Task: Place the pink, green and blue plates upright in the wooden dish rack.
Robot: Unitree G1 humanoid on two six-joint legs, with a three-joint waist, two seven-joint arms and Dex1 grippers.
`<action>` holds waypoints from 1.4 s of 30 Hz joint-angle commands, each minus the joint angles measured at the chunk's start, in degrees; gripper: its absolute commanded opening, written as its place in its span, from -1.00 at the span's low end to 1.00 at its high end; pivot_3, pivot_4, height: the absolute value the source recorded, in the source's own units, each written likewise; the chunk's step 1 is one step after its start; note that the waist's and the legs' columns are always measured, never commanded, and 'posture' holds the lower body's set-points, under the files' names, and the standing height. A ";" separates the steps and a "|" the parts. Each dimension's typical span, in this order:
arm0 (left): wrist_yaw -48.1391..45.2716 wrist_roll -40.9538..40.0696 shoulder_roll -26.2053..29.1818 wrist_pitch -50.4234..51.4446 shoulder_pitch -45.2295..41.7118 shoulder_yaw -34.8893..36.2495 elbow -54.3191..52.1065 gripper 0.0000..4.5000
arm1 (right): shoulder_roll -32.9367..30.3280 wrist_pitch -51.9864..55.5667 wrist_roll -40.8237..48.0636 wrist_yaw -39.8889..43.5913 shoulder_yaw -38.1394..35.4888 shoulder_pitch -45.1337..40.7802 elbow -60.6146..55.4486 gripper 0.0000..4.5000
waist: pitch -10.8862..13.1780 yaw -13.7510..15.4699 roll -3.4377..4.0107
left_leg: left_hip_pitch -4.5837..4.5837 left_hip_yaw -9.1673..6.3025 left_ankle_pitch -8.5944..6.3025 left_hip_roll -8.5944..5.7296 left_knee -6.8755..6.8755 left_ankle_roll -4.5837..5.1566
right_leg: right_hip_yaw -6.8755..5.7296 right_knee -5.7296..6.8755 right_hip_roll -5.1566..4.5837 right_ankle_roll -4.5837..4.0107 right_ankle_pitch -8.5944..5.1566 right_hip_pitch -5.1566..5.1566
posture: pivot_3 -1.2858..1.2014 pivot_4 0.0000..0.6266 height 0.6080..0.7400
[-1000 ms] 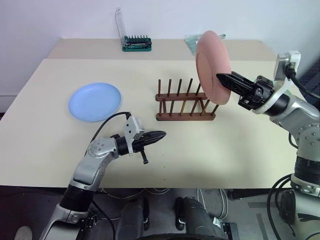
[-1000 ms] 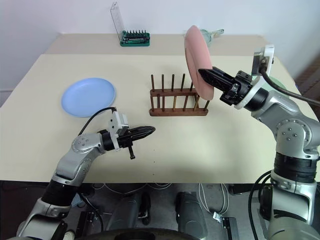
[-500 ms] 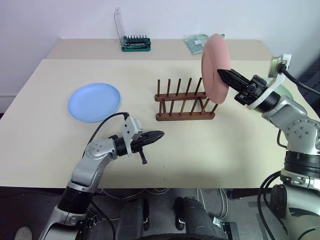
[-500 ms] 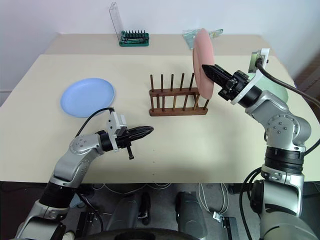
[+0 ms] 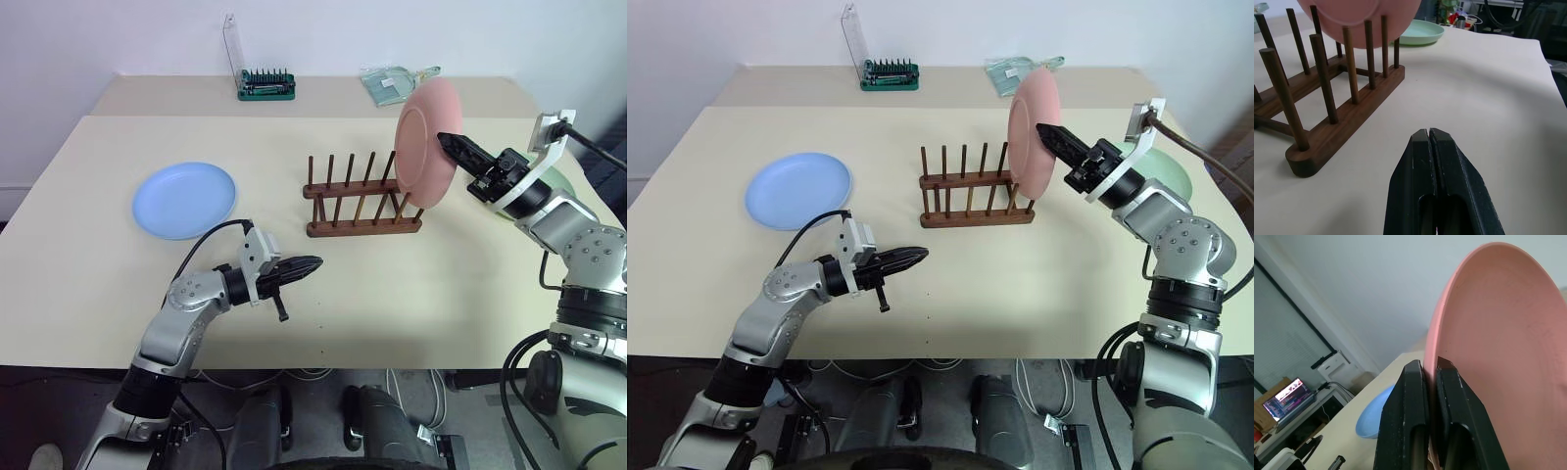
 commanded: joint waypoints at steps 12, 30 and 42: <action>-0.75 -0.38 -0.27 -3.24 0.40 0.67 0.72 -1.00 | -3.01 -9.55 -4.37 -2.61 -6.36 -4.43 1.49 0.98 | 0.01 0.13 0.01 | -0.01 0.01 0.00 -0.01 -0.01 0.00 | 0.00 -0.01 -0.02 0.00 0.00 -0.01 | 0.03 -0.52 1.00; -0.69 -0.26 -0.84 -2.90 -1.47 0.24 1.35 -1.00 | -16.63 -47.67 -50.76 -2.92 15.74 -1.12 31.62 0.98 | 0.05 -1.52 0.12 | 0.04 0.08 0.01 -0.01 -0.02 0.00 | 0.09 0.05 0.17 0.03 -0.02 -0.03 | 0.03 -0.52 1.00; 0.05 -0.73 -0.20 -2.29 -0.28 1.08 -0.34 -1.00 | -11.97 -56.82 -63.76 -6.81 24.67 -13.60 56.95 0.74 | 0.06 -1.30 0.11 | 0.03 0.09 0.03 -0.01 -0.02 -0.03 | 0.11 0.03 0.20 0.05 -0.02 -0.02 | 0.03 -0.52 1.00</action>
